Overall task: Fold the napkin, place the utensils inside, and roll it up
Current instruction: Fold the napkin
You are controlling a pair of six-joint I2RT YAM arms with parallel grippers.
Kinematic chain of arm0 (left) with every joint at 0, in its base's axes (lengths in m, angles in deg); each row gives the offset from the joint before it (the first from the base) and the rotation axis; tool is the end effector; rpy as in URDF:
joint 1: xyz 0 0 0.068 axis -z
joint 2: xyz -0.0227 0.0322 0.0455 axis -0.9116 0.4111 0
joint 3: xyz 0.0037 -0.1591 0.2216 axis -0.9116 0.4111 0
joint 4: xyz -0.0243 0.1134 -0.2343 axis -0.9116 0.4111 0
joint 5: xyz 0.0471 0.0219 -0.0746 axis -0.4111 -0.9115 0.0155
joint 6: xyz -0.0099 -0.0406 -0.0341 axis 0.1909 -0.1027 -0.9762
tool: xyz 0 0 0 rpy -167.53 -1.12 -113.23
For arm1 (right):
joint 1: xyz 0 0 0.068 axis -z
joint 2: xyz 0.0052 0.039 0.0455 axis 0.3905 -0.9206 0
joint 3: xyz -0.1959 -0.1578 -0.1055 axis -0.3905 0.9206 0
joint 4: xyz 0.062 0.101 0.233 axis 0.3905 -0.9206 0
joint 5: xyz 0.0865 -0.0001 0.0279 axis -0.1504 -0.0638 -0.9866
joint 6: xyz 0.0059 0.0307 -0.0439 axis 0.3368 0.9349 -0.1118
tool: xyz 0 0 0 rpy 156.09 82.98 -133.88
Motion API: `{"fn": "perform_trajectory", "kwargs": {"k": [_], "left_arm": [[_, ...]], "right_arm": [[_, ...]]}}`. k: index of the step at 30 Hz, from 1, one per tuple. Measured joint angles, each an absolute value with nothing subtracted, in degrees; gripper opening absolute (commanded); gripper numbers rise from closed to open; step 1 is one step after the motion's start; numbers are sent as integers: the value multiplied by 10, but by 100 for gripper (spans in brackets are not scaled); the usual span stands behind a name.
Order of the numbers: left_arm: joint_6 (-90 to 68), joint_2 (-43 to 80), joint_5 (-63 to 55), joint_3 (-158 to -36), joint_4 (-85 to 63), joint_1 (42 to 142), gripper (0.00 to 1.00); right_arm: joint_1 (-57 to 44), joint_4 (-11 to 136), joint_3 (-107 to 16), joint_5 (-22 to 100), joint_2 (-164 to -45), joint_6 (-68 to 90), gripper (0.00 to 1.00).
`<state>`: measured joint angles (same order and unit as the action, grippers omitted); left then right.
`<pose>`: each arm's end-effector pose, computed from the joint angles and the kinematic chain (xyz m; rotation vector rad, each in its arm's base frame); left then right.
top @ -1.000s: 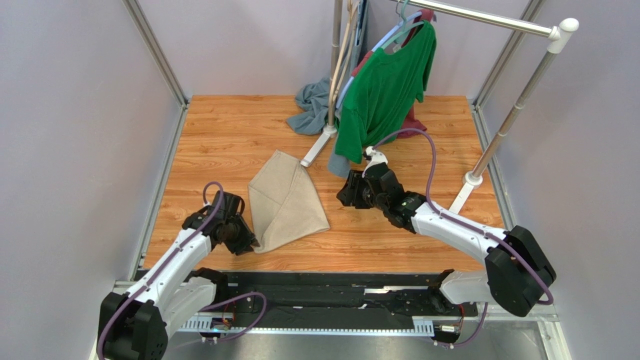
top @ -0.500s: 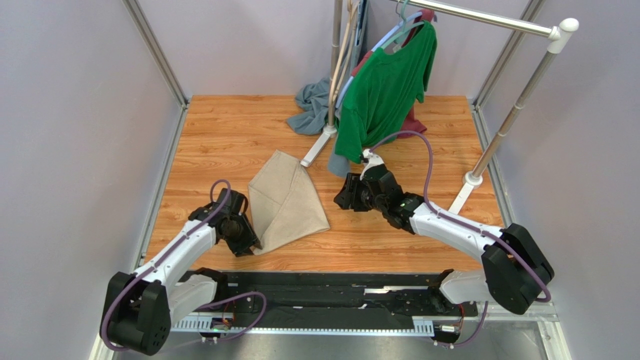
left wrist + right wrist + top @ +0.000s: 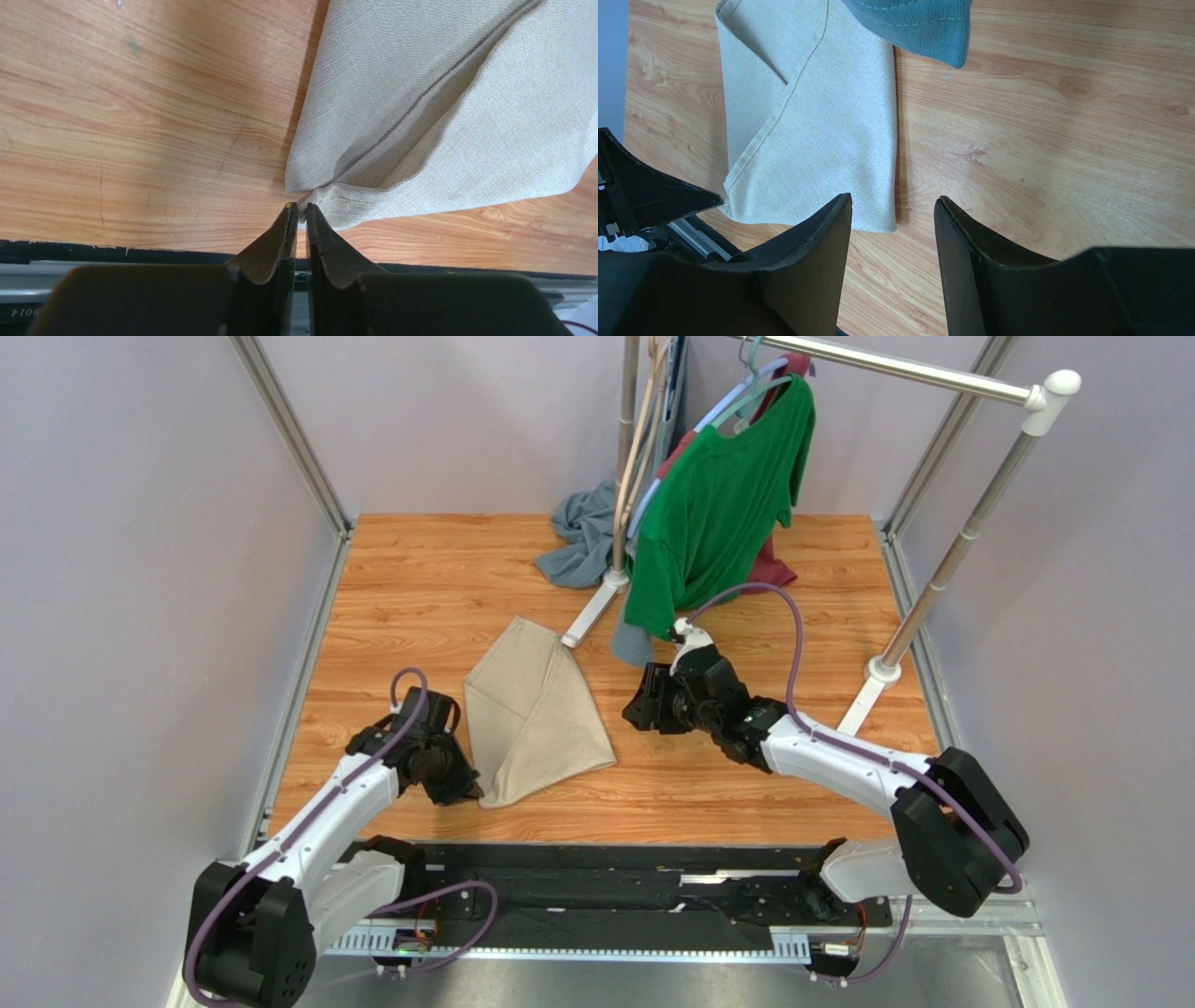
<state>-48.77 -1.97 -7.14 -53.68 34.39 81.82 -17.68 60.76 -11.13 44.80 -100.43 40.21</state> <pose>0.1462 -0.0456 0.1724 -0.8093 2.7512 -0.3927 0.2121 0.1838 0.2096 -0.1119 2.3427 0.7442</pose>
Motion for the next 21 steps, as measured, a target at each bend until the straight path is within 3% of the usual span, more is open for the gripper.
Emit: {"fn": "perform_trajectory", "kwargs": {"k": [3,21], "left_arm": [[-482,-20,-68,-537,337,818,0],[-451,-91,-89,-555,330,818,0]], "right_arm": [[-177,611,-111,443,-1012,402,50],[-177,621,-110,423,-1032,402,50]]}}
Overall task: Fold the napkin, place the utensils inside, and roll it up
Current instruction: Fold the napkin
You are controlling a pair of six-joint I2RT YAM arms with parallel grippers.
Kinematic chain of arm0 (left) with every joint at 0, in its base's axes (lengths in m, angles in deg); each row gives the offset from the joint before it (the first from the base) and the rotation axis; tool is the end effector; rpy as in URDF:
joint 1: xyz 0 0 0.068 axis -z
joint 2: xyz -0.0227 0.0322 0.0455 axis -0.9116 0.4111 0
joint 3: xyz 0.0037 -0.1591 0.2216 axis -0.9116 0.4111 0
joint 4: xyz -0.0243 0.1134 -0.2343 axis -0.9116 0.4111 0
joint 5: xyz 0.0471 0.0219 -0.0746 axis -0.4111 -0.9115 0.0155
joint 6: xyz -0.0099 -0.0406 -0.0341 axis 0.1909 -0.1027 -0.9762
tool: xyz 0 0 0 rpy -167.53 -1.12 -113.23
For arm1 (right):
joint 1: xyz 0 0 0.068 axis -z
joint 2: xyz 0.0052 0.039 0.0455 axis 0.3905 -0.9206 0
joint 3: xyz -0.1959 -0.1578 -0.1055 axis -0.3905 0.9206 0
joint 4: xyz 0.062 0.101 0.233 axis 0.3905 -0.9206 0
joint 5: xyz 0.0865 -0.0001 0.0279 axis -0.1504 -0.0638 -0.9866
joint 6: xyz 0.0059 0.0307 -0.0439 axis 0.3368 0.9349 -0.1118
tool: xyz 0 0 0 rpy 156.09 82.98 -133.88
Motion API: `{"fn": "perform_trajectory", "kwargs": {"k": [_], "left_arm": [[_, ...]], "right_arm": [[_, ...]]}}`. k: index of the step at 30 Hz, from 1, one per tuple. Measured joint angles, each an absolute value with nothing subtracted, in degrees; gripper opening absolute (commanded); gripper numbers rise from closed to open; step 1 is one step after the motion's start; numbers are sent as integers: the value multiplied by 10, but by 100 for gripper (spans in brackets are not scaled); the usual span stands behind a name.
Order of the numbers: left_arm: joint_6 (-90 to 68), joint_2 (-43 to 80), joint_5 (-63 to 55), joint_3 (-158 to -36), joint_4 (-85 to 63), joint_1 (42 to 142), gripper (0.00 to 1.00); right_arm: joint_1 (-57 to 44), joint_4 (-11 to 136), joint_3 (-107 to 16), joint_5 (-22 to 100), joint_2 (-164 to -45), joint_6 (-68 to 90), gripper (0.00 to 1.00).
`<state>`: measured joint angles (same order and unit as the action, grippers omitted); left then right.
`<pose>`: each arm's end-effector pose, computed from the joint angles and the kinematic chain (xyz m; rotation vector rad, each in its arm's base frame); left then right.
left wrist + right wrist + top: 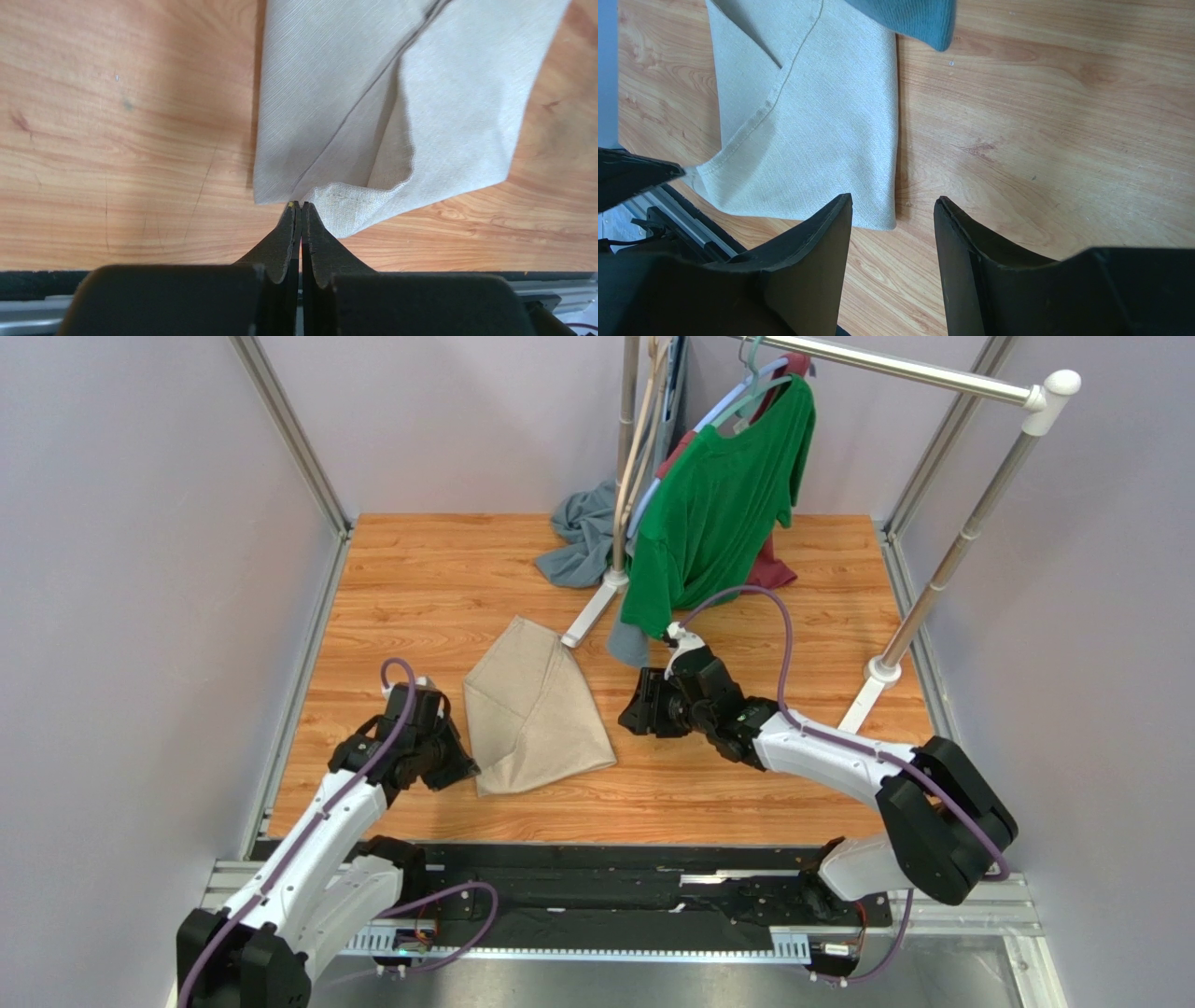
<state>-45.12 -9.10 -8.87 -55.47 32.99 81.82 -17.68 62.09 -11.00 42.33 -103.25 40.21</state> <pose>0.1443 -0.0439 0.1992 -0.6731 2.5932 -0.4526 0.2153 0.1886 0.1980 -0.1373 2.3823 0.7716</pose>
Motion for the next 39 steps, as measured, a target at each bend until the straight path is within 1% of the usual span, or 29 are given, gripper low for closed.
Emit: {"fn": "perform_trajectory", "kwargs": {"k": [14,19,22,30,33,39], "left_arm": [[-407,-151,-134,-565,304,818,0],[-417,-145,-137,-565,316,818,0],[-429,-134,-137,-565,329,818,0],[-458,-133,-140,-565,359,818,0],[-468,-140,-139,-565,370,818,0],[-481,-149,-136,-565,377,818,0]], "right_arm": [[-177,639,-110,389,-1062,404,50],[-187,652,-112,358,-1073,394,50],[-217,673,-115,344,-1074,371,50],[-382,749,-137,353,-1079,220,53],[-408,773,-154,363,-1104,169,53],[-457,774,-210,400,-1180,81,53]]}}
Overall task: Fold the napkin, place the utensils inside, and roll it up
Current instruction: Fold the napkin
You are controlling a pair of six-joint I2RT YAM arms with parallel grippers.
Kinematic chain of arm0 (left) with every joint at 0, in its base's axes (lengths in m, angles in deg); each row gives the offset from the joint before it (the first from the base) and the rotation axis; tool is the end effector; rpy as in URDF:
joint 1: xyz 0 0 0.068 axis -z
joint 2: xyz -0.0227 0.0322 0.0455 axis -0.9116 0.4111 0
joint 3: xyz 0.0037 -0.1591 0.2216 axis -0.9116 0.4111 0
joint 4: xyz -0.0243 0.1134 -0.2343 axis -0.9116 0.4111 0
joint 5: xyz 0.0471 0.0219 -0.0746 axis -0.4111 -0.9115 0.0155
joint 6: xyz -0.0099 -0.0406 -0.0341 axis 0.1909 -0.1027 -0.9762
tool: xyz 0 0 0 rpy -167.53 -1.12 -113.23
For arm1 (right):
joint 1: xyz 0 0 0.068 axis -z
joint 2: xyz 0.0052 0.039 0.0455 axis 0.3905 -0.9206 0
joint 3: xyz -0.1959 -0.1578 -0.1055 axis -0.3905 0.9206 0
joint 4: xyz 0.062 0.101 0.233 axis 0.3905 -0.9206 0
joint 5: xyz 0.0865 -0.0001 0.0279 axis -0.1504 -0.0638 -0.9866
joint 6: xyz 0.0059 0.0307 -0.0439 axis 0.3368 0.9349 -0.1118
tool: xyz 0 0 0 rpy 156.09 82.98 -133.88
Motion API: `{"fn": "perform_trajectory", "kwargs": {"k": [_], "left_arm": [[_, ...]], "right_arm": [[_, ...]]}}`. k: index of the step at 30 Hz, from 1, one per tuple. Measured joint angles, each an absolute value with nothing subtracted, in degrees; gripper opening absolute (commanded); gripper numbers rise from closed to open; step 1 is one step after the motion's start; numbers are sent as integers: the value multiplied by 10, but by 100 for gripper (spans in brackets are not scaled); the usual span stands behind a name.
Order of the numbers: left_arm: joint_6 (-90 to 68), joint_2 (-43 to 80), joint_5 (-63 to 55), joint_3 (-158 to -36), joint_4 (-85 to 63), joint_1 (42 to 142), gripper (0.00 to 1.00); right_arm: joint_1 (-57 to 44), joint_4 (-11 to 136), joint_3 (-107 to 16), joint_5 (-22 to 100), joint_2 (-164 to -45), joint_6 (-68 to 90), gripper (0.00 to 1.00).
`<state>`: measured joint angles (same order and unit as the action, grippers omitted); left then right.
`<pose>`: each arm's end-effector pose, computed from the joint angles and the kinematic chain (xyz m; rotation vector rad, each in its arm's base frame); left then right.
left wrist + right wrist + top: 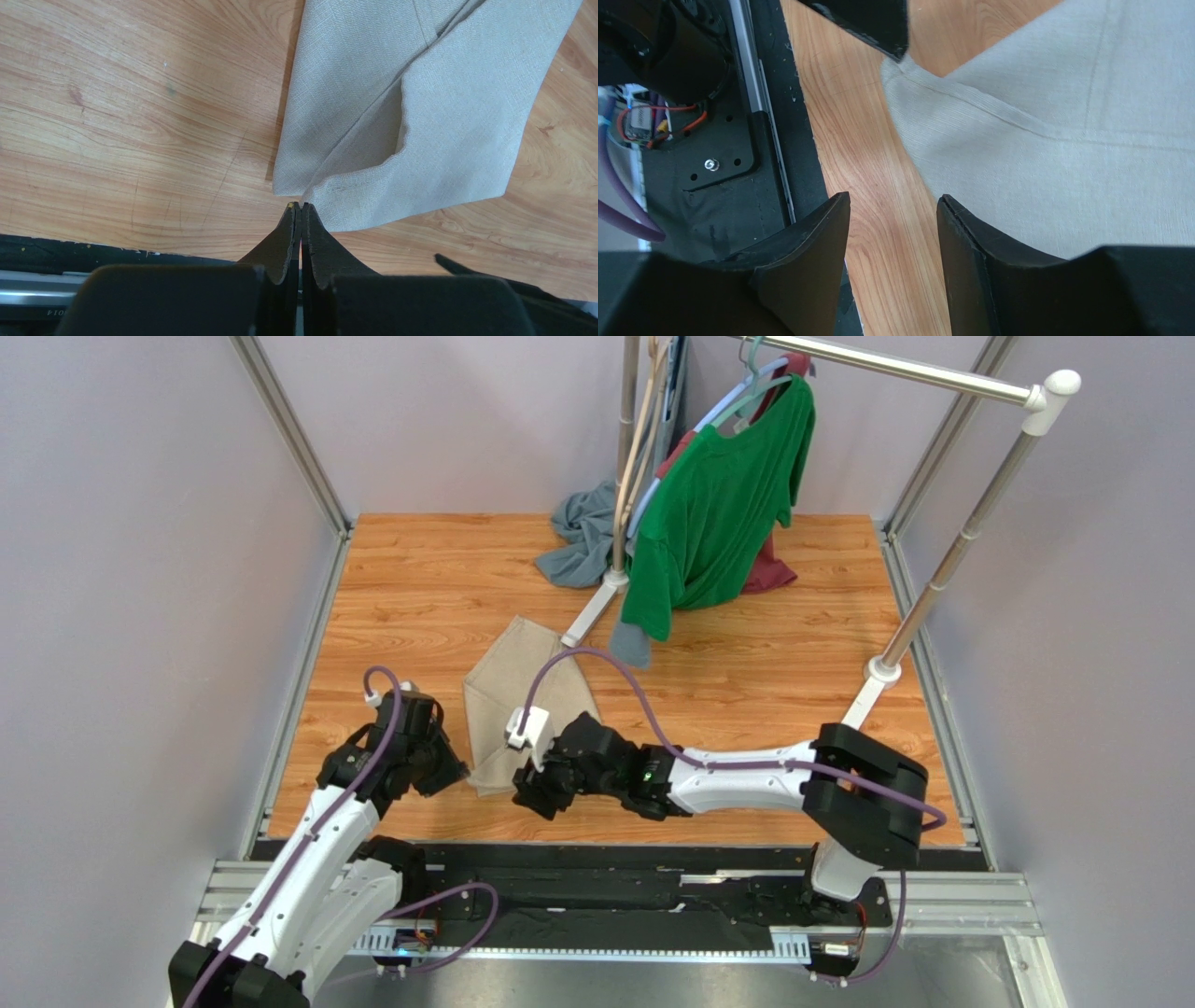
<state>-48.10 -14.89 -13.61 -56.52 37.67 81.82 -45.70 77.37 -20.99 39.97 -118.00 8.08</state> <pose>0.1305 -0.0369 0.2125 -0.7532 2.5101 -0.3950 0.1253 0.3328 0.1994 -1.2414 1.8175 0.8737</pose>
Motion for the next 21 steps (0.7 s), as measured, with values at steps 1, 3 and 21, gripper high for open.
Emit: {"fn": "perform_trajectory", "kwargs": {"k": [1,3,21], "left_arm": [[-481,-150,-136,-565,377,818,0],[-484,-151,-131,-565,378,818,0],[-488,-166,-114,-565,385,818,0]], "right_arm": [[-467,773,-218,405,-1190,67,53],[-485,770,-236,419,-1210,43,53],[-558,775,-313,603,-1341,-117,49]]}}
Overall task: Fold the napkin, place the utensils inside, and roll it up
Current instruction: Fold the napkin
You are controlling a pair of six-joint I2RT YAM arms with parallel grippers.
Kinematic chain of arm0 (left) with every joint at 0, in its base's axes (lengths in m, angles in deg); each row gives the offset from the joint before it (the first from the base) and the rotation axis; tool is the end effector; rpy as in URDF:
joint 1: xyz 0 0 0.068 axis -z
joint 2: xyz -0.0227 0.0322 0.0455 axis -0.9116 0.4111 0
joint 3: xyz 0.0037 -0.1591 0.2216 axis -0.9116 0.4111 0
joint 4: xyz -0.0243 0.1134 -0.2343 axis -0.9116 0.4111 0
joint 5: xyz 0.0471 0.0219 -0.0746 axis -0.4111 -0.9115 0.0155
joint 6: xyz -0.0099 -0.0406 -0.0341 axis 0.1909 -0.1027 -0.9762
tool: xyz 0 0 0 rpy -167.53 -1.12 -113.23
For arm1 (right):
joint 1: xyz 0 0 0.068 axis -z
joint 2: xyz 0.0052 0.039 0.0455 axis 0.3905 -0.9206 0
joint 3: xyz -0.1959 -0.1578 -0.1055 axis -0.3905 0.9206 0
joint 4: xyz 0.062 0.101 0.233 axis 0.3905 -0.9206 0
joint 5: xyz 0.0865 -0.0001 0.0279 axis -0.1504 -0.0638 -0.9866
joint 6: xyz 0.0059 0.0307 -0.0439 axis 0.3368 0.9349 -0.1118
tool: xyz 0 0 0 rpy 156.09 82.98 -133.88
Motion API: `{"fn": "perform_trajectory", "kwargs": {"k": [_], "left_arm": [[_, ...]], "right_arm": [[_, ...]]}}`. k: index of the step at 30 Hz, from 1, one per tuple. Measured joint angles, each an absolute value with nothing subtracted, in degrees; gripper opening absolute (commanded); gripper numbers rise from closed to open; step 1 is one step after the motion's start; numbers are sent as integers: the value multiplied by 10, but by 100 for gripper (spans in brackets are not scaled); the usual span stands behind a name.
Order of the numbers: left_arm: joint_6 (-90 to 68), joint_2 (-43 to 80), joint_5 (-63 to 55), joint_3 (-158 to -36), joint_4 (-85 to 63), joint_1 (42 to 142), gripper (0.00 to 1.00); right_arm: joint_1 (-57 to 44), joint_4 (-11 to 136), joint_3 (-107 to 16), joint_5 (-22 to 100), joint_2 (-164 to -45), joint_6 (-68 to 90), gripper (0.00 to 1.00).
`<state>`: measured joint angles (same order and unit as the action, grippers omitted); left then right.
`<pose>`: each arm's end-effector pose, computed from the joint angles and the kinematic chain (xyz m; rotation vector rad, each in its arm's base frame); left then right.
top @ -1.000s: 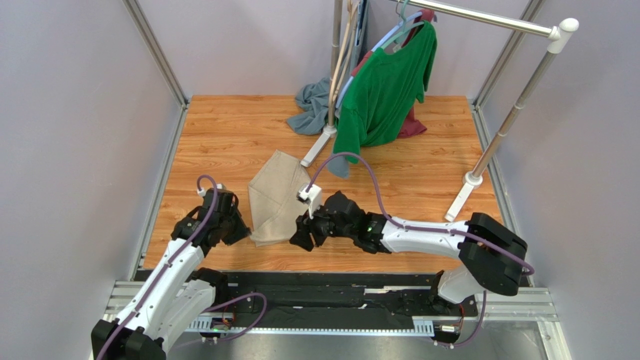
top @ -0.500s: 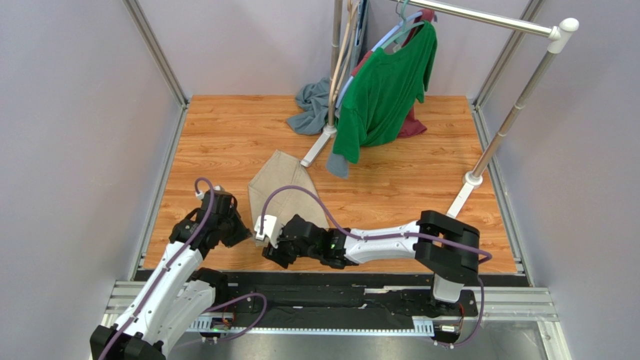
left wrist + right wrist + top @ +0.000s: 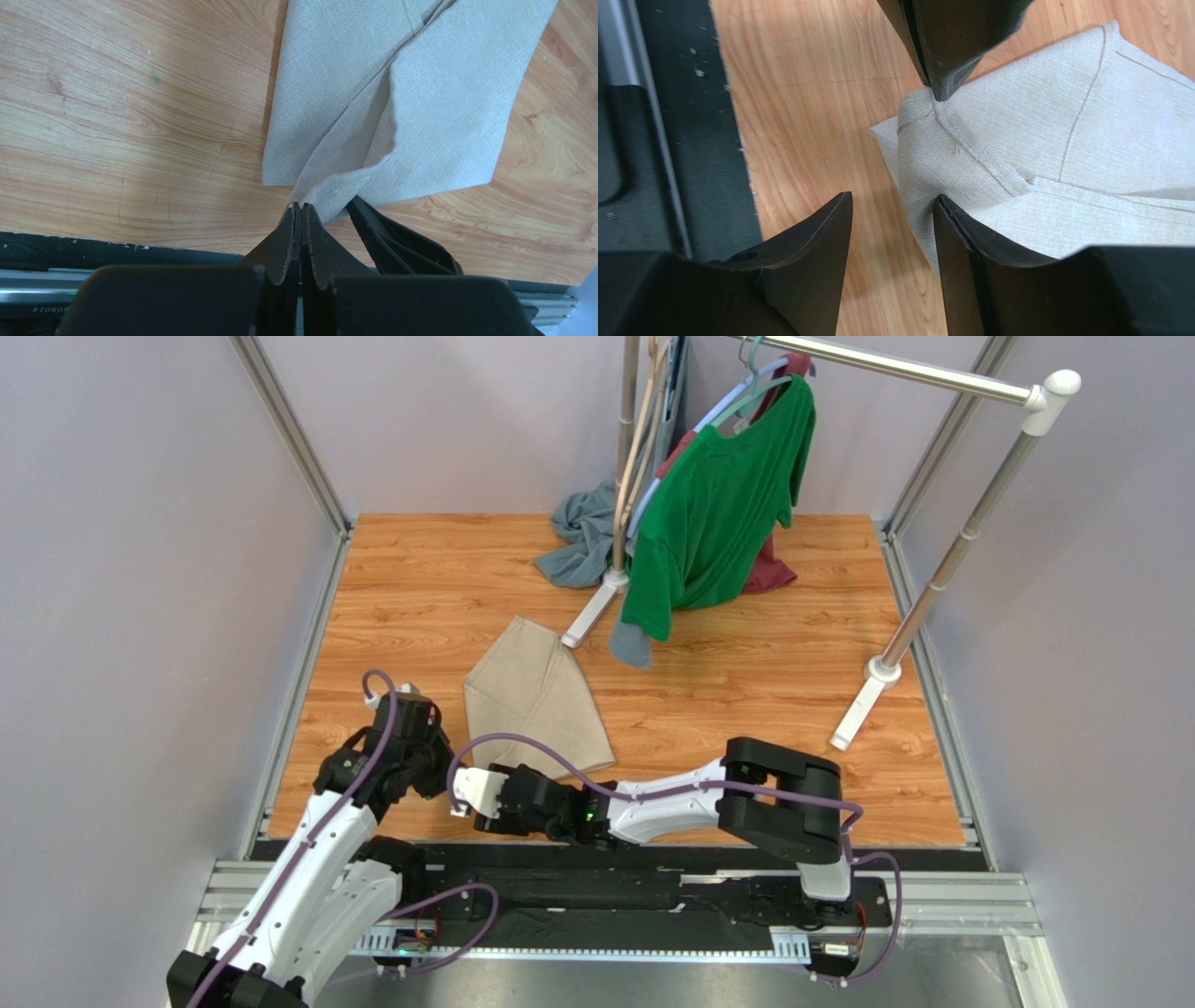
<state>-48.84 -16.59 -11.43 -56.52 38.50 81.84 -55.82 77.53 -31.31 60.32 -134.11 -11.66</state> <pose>0.1260 -0.0371 0.2150 -0.7549 2.5102 -0.4531 0.0873 0.3985 0.1532 -1.5070 1.5772 0.3778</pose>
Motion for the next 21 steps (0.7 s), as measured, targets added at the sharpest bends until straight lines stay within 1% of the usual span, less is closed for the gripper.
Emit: {"fn": "perform_trajectory", "kwargs": {"k": [6,12,18,21], "left_arm": [[-489,-168,-111,-565,385,818,0],[-491,-172,-108,-565,387,818,0],[-495,-179,-106,-565,392,818,0],[-497,-181,-104,-565,394,818,0]], "right_arm": [[-561,795,-322,648,-1364,-143,47],[-562,810,-330,672,-1370,-160,43],[-562,821,-333,684,-1371,-164,36],[-562,828,-333,688,-1373,-165,29]]}}
